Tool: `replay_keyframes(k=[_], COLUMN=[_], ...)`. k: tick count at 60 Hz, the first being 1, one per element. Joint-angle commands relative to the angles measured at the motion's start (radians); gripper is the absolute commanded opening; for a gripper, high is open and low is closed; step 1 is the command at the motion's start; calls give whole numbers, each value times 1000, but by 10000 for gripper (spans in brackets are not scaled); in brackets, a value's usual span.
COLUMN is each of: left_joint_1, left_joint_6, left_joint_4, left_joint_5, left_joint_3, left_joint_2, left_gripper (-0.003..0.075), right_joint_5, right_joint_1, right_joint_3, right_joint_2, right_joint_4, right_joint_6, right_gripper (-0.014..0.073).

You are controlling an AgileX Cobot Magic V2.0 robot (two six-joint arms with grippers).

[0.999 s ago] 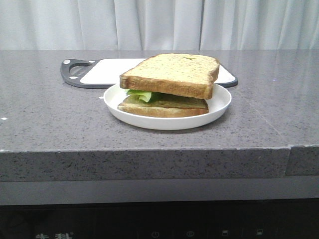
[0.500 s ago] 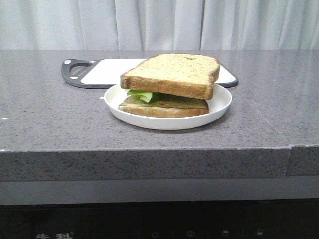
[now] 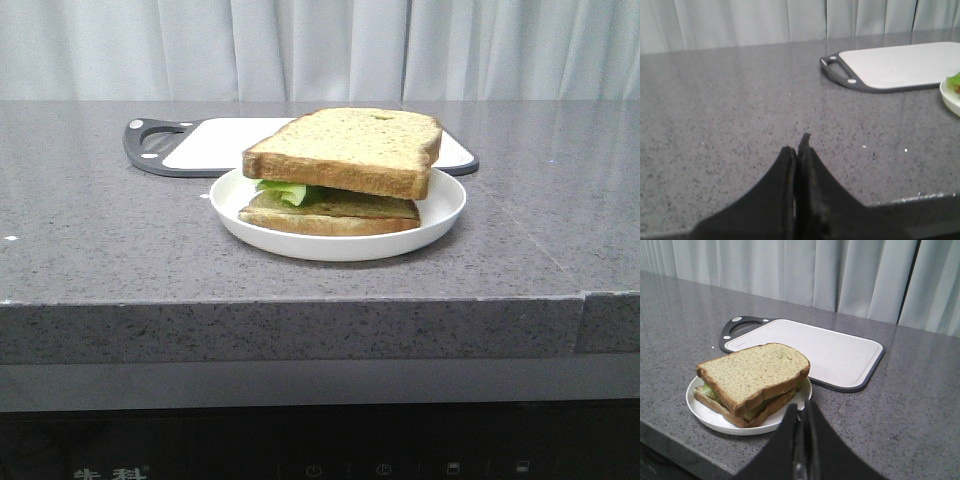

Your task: Left arm grabs bread, right arm adds lettuce

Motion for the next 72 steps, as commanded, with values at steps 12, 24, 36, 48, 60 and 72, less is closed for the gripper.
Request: replay_keyframes(k=[12, 24, 36, 48, 60, 72], left_joint_1=[0, 0, 0, 0, 0, 10], left_joint_6=[-11, -11, -11, -11, -11, -11], left_joint_4=[-39, -49, -49, -49, -49, -49], left_joint_5=[-244, -261, -259, -259, -259, -259], left_joint_3=[109, 107, 107, 107, 107, 107], left_joint_2=[-20, -20, -18, -18, -18, -18], left_gripper=[-20, -20, -20, -20, -20, -20], right_joint_5=[-76, -76, -76, -76, -76, -76], right_joint_1=[-7, -7, -7, -7, -7, -7], right_joint_3=[-26, -26, -26, -26, -26, -26], right_joint_2=[6, 6, 6, 6, 6, 6], right_joint_4=[7, 7, 7, 7, 7, 7], right_joint_6=[-6, -6, -6, -6, -6, -6], right_gripper=[-61, -61, -61, -61, -61, -61])
